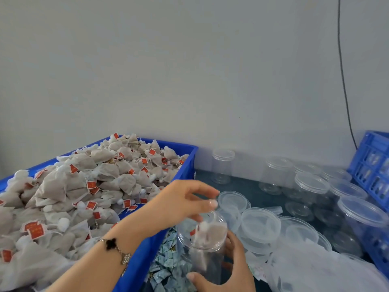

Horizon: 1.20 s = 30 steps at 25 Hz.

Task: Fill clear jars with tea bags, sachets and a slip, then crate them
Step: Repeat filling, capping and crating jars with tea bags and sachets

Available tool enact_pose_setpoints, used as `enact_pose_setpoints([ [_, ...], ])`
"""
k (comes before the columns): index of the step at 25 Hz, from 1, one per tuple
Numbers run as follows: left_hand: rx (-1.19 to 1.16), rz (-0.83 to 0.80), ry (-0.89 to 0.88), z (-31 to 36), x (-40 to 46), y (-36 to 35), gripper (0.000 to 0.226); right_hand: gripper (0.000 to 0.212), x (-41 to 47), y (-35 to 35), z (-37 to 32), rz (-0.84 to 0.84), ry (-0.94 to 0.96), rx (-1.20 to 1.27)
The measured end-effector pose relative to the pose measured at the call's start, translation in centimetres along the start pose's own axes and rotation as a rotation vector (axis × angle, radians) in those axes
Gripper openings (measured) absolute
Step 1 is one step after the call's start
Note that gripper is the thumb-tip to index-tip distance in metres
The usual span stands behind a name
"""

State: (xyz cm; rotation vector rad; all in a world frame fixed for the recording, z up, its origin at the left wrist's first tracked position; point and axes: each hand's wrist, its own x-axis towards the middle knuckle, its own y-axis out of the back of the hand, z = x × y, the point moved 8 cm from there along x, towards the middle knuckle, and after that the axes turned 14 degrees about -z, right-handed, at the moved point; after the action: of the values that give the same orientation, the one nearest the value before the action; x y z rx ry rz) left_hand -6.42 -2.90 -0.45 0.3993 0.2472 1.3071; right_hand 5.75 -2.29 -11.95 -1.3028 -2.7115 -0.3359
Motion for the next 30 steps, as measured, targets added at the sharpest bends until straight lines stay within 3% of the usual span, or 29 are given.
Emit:
enact_pose_setpoints([
  [2,-0.128,0.18,0.033,-0.7,-0.3,2.3,0.016,0.097,-0.3,0.0,0.0,0.008,0.011,0.012],
  [3,-0.079,0.317,0.074,-1.3,-0.7,4.0,0.015,0.096,-0.4,0.0,0.1,0.019,0.0,0.018],
  [4,0.043,0.456,0.153,-2.2,-1.3,5.9,0.016,0.096,-0.6,0.0,0.4,0.035,-0.017,0.027],
  [6,0.423,0.628,0.472,-4.4,-2.9,9.1,0.022,0.096,-0.9,0.3,0.8,0.072,-0.042,0.054],
  [7,0.603,0.611,0.684,-6.2,-3.6,10.3,0.025,0.098,-0.9,0.4,1.1,0.084,-0.052,0.061],
  [9,0.775,0.372,1.097,-10.0,-4.8,11.1,0.031,0.105,-0.9,0.4,1.8,0.086,-0.081,0.044],
  [11,0.841,0.081,1.244,-13.2,-5.0,10.5,0.04,0.11,-0.8,0.1,2.3,0.08,-0.083,0.026],
  [14,0.896,-0.201,1.235,-15.4,-4.4,8.8,0.061,0.11,-0.6,-0.4,2.8,0.045,-0.07,-0.006],
  [16,0.913,-0.22,1.23,-15.9,-4.3,8.5,0.052,0.113,-0.8,-0.8,3.4,0.004,-0.081,-0.035],
  [19,0.911,-0.118,1.253,-16.5,-4.7,9.1,0.042,0.109,-0.7,-0.9,3.6,-0.053,-0.111,-0.058],
  [20,0.916,-0.078,1.252,-16.5,-4.7,9.4,0.042,0.097,-0.4,-0.7,3.6,-0.081,-0.133,-0.015],
  [22,0.905,0.014,1.228,-16.0,-4.8,9.9,0.039,0.053,-0.1,-0.1,2.7,-0.116,-0.186,0.113],
  [24,0.842,0.135,1.197,-15.2,-5.0,10.4,0.034,0.042,0.0,1.2,1.3,-0.016,-0.205,0.334],
  [26,0.753,0.27,1.158,-14.0,-5.3,11.2,0.025,0.041,-0.1,1.6,1.1,0.069,-0.25,0.484],
  [28,0.61,0.408,1.094,-12.6,-5.8,12.1,0.012,0.046,-0.1,1.0,2.2,0.005,-0.212,0.383],
  [30,0.457,0.504,1.02,-11.3,-6.2,12.9,0.012,0.088,0.1,-0.6,3.0,-0.071,-0.182,0.257],
])
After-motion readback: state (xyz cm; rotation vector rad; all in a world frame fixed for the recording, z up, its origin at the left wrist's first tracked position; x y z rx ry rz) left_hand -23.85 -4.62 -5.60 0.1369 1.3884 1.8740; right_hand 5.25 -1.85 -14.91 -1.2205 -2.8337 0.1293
